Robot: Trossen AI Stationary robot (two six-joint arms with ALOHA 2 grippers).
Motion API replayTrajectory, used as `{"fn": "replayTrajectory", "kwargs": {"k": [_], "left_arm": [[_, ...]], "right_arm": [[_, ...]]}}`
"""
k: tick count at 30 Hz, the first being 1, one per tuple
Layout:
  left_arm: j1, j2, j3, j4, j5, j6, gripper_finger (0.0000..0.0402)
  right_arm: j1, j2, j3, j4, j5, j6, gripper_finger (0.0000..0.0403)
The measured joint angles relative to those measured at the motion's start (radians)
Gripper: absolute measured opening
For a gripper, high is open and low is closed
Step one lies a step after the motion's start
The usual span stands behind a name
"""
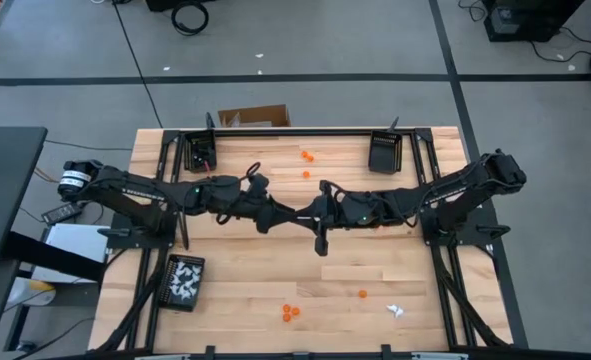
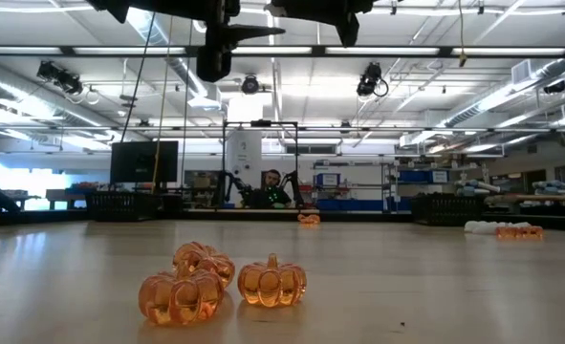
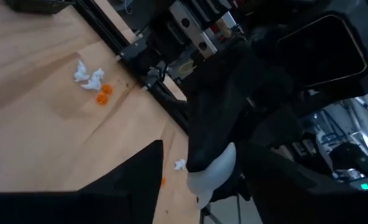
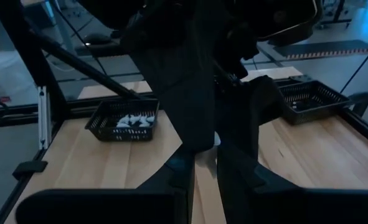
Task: Sort Halloween decoration
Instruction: Put the white ghost toy into the bottom black basket
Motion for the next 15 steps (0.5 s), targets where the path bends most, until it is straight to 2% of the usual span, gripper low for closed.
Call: {"fn": "replayTrajectory", "kwargs": {"k": [7,15], "left_arm": [[0.0,0.0,0.0,0.015,0.018,-0.074,0.0173],[0.03,0.0,0.0,0.037,0.063,-0.168,0.0155]], "right_arm": [[-0.002,0.0,0.0,0.005,0.0,-0.007,0.0057],[-0.009,0.0,0.0,0.032,0.043,-0.027,0.0057]]}}
